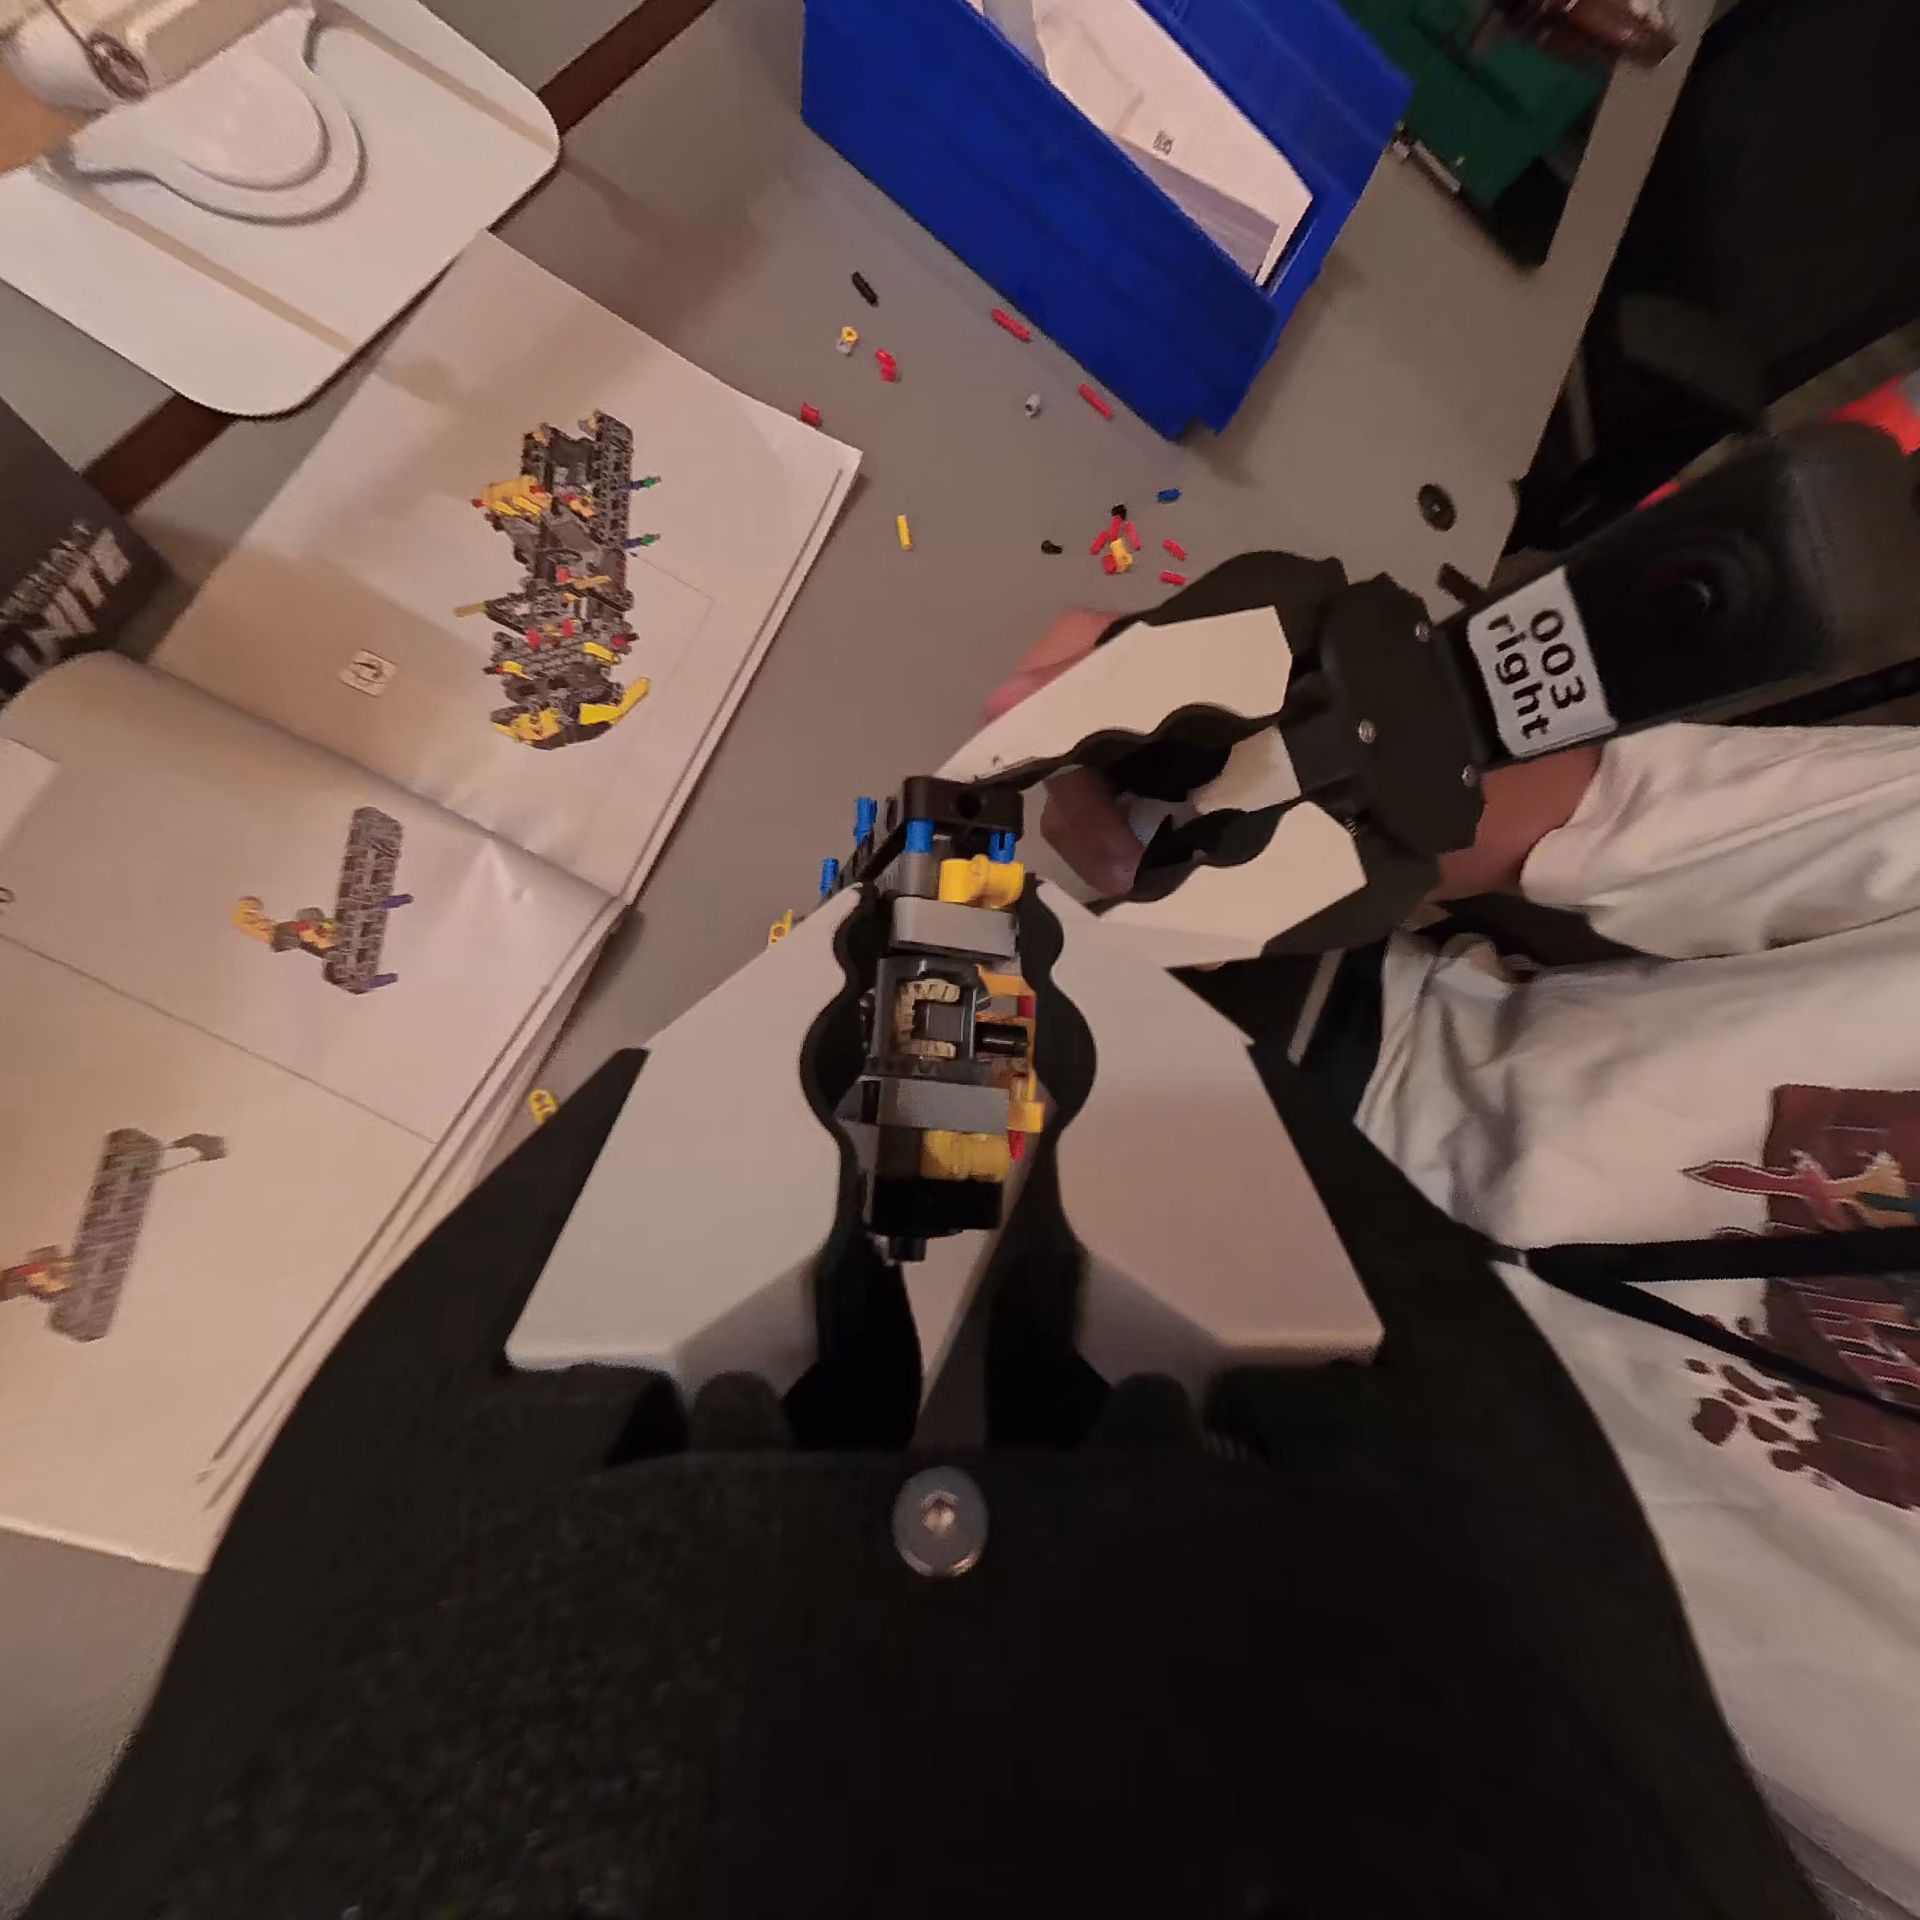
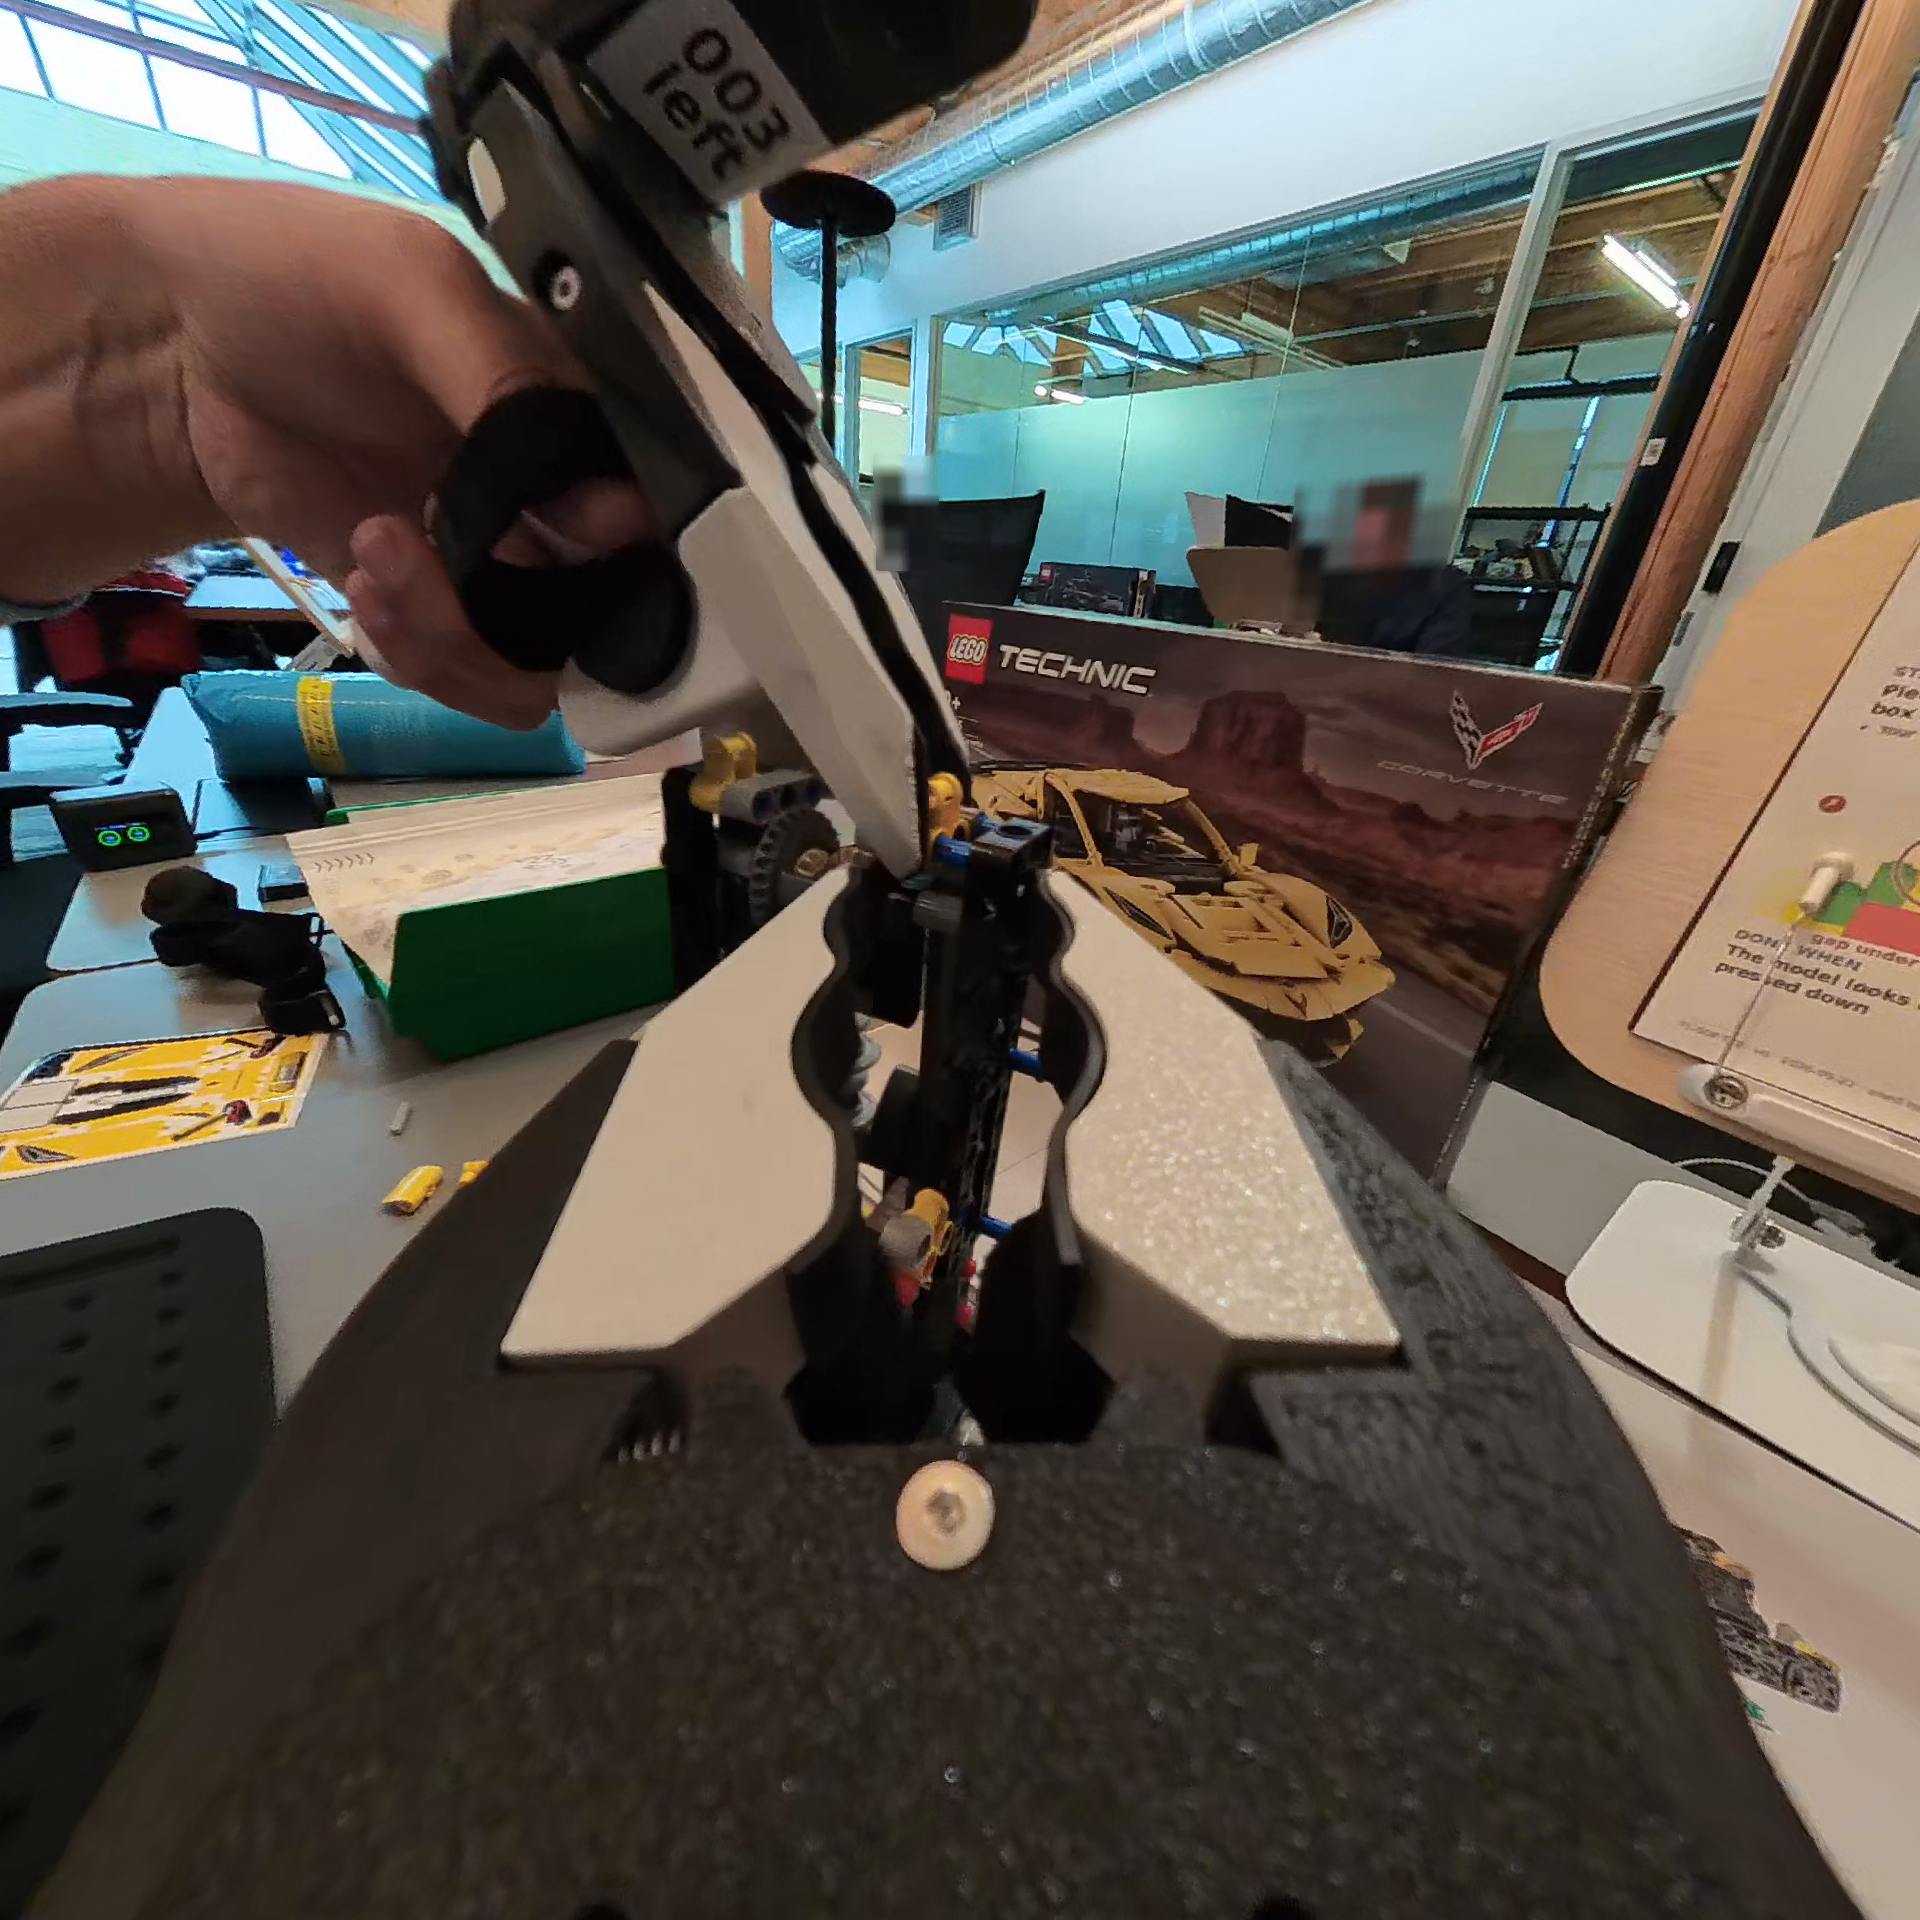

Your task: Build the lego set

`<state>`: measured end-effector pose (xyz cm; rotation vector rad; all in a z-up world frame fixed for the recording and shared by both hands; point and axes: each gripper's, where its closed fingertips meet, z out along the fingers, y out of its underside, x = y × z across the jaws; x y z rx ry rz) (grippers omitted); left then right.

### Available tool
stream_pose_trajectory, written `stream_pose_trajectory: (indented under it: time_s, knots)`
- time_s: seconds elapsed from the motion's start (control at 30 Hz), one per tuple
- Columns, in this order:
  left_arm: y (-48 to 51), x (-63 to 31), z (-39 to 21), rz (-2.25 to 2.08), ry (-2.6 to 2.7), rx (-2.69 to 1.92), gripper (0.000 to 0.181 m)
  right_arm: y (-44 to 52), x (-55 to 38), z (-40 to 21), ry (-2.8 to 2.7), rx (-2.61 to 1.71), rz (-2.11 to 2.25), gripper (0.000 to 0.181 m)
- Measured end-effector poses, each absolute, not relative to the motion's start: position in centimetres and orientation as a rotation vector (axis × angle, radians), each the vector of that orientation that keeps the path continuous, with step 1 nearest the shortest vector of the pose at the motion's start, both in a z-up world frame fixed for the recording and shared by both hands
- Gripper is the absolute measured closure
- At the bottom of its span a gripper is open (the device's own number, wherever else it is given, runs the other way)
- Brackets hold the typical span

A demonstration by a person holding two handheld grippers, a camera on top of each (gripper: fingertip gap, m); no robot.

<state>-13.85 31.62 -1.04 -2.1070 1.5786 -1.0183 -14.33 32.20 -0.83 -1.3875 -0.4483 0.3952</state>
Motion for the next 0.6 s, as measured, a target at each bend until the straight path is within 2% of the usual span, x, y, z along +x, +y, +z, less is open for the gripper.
stream_pose_trajectory:
  time_s: [0.3, 0.4, 0.6]
  knots:
    - [32.7, -13.1, -1.1, -1.03, 1.374, -2.226, 0.154, 33.4, -13.9, -0.6, -0.244, -1.42, 0.295, 0.143]
    - [32.4, -12.8, -1.1, -0.97, 1.378, -2.22, 0.154, 33.3, -13.3, 0.2, -0.169, -1.395, 0.263, 0.15]
    - [32.1, -12.8, -1.1, -0.917, 1.397, -2.216, 0.155, 33.0, -13.3, 0.1, -0.157, -1.375, 0.259, 0.15]
